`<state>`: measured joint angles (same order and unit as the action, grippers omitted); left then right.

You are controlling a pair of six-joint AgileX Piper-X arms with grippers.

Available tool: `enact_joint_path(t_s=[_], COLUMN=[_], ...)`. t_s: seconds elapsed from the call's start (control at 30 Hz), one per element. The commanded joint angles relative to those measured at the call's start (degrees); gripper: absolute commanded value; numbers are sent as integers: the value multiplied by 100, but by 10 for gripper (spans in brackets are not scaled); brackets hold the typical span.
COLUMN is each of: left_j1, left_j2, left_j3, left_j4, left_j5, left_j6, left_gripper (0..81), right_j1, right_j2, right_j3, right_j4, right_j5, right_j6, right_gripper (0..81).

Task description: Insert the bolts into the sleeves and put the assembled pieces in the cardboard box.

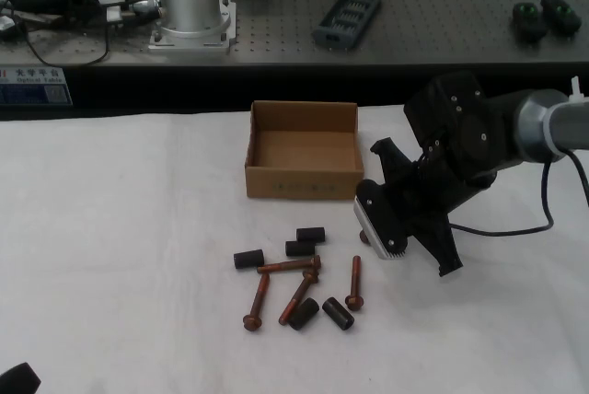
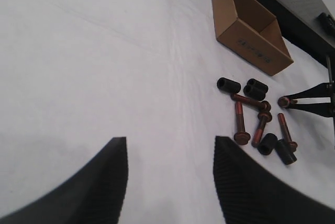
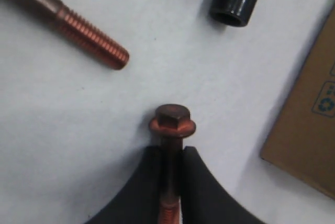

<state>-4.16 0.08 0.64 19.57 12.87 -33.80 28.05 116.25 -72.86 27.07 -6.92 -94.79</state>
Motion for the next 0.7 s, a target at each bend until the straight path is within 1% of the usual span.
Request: enact_joint_path(t_s=[0.0,0.23,0.33,0.5,0.57,0.67], left_j1=[13,13,13,13,13,13], left_j2=[-8,-8,-8,-8,-8,-8], left_j3=[-64,-64,-64,-64,-64,-64], left_j4=[-28,-28,-28,-97,-327,-737], left_j5=[-66,-64,-64,-51,-23,-12], left_j6=[-58,-46,13,279,211,-181], left_gripper=[375,375,375,375,375,375], right_j1=[11,77,182,279,279,279], right_j2=[237,101,-128,-583,-810,-1166], right_j3=[39,39,39,39,39,39], right_j4=[91,57,44,69,148,277], right_j5=[75,553,594,493,290,-42], right_j6=[-42,-42,163,1017,1482,2240], right_gripper=[20,20,20,20,20,20])
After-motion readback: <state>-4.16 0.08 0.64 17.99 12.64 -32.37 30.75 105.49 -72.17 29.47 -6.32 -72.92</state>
